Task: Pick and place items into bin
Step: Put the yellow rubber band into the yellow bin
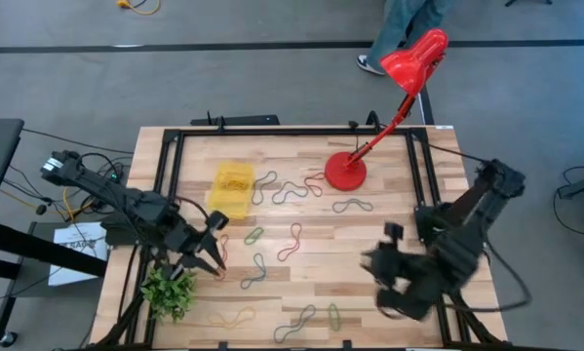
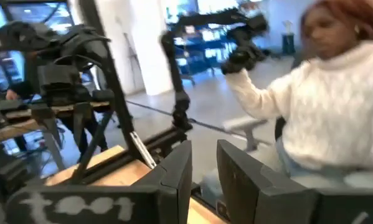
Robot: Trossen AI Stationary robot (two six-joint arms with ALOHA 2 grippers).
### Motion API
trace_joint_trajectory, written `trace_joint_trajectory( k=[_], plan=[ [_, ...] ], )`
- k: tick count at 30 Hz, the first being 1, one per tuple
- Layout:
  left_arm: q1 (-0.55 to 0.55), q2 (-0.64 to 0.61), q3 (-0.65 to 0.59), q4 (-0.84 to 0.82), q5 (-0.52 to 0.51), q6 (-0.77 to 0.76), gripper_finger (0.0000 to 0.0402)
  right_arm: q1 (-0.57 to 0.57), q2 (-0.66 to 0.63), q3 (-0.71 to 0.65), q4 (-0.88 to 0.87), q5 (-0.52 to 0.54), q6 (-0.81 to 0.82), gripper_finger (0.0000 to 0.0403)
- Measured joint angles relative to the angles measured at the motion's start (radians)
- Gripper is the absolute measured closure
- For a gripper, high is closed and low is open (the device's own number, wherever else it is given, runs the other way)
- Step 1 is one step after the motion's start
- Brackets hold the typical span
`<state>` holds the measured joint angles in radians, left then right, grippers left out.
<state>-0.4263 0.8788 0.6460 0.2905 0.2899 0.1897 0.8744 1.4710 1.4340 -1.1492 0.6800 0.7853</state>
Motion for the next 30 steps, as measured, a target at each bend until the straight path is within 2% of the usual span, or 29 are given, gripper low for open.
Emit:
trace_joint_trajectory(
  k=[3, 6, 8, 12, 16, 21, 25, 30],
  plan=[
    [0.000, 0.080, 0.000, 0.068, 0.005, 0.036, 0.0335, 0.084, -0.100, -0.198, 0.264, 0.021, -0.035, 0.0295],
    [0.000, 0.182, 0.000, 0.210, -0.041, 0.015, 0.0335, 0.114, -0.176, -0.388, 0.556, 0.007, -0.153, 0.0295],
    [0.000, 0.247, 0.000, 0.317, -0.114, -0.023, 0.0335, 0.101, -0.211, -0.498, 0.747, -0.041, -0.245, 0.0296],
    [0.000, 0.364, 0.000, 0.520, -0.348, -0.184, 0.0335, 0.042, -0.255, -0.666, 1.002, -0.122, -0.346, 0.0295],
    [0.001, 0.423, 0.000, 0.564, -0.511, -0.343, 0.0335, -0.033, -0.267, -0.760, 1.031, -0.124, -0.304, 0.0296],
    [0.006, 0.458, 0.000, 0.509, -0.585, -0.379, 0.0335, -0.125, -0.268, -0.793, 1.021, -0.185, -0.234, 0.0296],
    [0.007, 0.510, 0.000, 0.420, -0.552, -0.413, 0.0335, -0.184, -0.268, -0.793, 1.029, -0.248, -0.235, 0.0295],
    [0.008, 0.570, 0.000, 0.356, -0.360, -0.716, 0.0335, -0.239, -0.268, -0.793, 1.027, -0.327, -0.266, 0.0295]
  ],
)
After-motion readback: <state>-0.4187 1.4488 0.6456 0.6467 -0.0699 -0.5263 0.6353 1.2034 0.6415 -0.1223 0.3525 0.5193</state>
